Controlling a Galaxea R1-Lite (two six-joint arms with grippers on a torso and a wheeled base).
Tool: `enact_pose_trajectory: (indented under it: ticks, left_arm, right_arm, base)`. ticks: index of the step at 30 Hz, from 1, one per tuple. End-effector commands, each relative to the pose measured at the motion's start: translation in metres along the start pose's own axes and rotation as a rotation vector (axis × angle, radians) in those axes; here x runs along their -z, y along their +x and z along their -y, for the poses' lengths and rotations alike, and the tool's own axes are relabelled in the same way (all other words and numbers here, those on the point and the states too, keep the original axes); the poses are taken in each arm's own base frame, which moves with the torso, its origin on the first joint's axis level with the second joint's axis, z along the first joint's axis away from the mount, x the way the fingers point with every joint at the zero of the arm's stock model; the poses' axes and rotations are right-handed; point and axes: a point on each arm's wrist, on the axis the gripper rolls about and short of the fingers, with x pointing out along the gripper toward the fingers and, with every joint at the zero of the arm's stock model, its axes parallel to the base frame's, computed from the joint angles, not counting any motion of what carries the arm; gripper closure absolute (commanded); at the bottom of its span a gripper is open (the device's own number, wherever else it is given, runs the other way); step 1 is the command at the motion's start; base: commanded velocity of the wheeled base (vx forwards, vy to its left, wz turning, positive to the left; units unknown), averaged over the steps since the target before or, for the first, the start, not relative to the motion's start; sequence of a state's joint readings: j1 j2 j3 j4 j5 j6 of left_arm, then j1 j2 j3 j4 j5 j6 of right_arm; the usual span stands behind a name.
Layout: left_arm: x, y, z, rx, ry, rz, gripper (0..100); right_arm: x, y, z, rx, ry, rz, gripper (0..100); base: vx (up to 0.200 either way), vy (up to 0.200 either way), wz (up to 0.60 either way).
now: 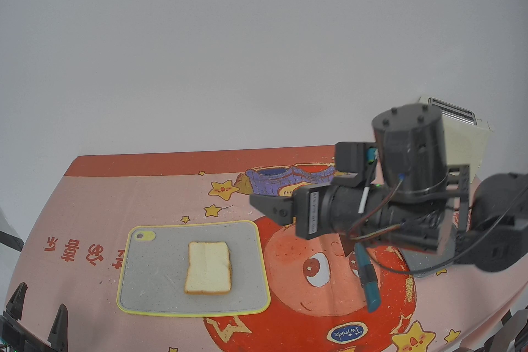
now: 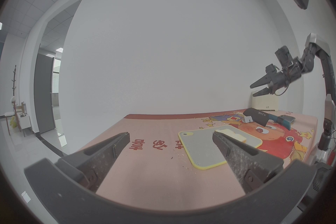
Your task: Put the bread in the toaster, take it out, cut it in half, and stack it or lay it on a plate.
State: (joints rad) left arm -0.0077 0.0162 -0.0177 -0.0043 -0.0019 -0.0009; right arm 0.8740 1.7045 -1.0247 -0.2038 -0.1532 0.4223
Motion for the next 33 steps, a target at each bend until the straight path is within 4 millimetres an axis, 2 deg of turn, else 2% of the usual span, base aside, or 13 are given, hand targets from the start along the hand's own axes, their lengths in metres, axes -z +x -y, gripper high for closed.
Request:
enact_pose_trajectory:
  ticks: [1, 8, 13, 17, 22, 25, 33]
  left_arm:
    - [0.005, 0.001, 0.0, 0.0, 0.001, -0.015, 0]
    - [0.005, 0.001, 0.0, 0.0, -0.001, -0.015, 0]
    - [0.005, 0.001, 0.0, 0.0, 0.001, -0.015, 0]
    - [0.005, 0.001, 0.0, 0.0, -0.001, -0.015, 0]
    - [0.005, 0.001, 0.0, 0.0, -0.001, -0.015, 0]
    - [0.005, 0.001, 0.0, 0.0, -0.001, -0.015, 0]
    - [0.005, 0.001, 0.0, 0.0, 0.001, -0.015, 0]
  right_arm:
    - [-0.052, -0.097, 0.041, 0.166, -0.058, -0.025, 0]
    - [-0.032, -0.101, 0.053, 0.362, -0.075, -0.201, 0]
    - [-0.019, -0.086, 0.056, 0.408, -0.013, -0.303, 0]
    - [-0.003, -0.067, 0.058, 0.429, 0.036, -0.396, 0]
    - [0.01, -0.049, 0.061, 0.382, 0.079, -0.501, 0]
    - [0.02, -0.032, 0.06, 0.377, 0.075, -0.564, 0]
    - [0.036, -0.011, 0.055, 0.386, 0.046, -0.641, 0]
  base:
    - [0.0, 0.0, 0.0]
    - [0.0, 0.0, 0.0]
    - [0.0, 0.0, 0.0]
    - [0.0, 0.0, 0.0]
    - [0.0, 0.0, 0.0]
    - [0.0, 0.0, 0.0]
    - [0.0, 0.0, 0.0]
